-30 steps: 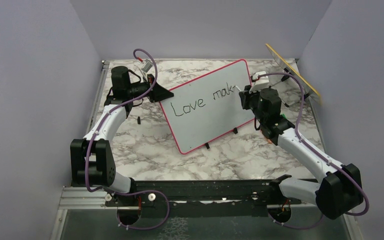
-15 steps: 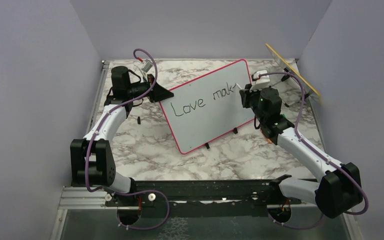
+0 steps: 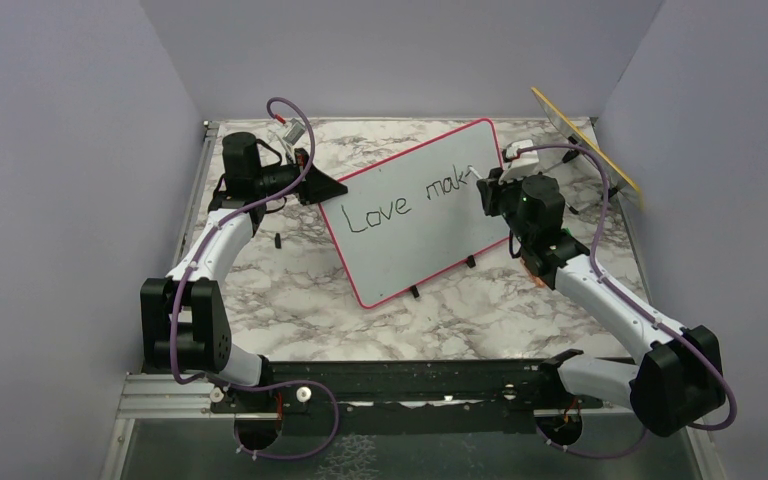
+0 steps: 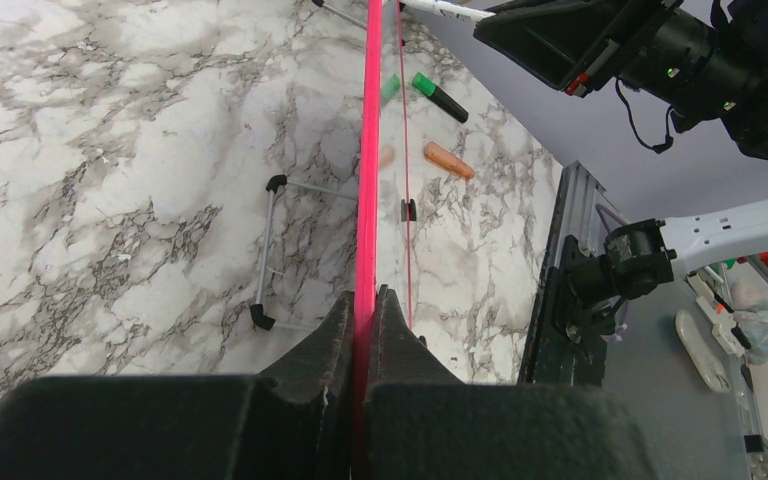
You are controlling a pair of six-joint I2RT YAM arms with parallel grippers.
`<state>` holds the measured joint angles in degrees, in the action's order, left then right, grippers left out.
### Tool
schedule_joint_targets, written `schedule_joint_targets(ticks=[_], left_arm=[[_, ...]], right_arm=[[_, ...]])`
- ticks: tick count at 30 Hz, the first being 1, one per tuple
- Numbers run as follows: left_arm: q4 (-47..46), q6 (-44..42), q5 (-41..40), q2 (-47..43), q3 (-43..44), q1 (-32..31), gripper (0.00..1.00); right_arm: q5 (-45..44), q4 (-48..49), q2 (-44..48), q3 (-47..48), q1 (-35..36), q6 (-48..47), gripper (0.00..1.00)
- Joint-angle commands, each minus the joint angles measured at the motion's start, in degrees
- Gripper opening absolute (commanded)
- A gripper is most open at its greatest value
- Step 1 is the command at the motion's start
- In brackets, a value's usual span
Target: Write a sentence on the whiteboard
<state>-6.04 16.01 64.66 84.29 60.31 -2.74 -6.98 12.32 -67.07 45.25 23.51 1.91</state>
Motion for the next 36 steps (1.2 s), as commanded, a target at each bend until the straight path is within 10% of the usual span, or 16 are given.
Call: schedule_joint_targets(ticks=[1, 36], left_arm=[[5.03, -5.38, -3.21, 2.1, -1.08, -0.75, 0.0], [5.07, -5.38, -3.27, 2.24, -1.08, -0.6, 0.0]], right_arm=[[3.02, -2.34, 0.52, 0.68, -0.22, 0.28, 0.01], [-0.54, -8.95, 2.31, -1.57, -0.22, 0.99, 0.01]])
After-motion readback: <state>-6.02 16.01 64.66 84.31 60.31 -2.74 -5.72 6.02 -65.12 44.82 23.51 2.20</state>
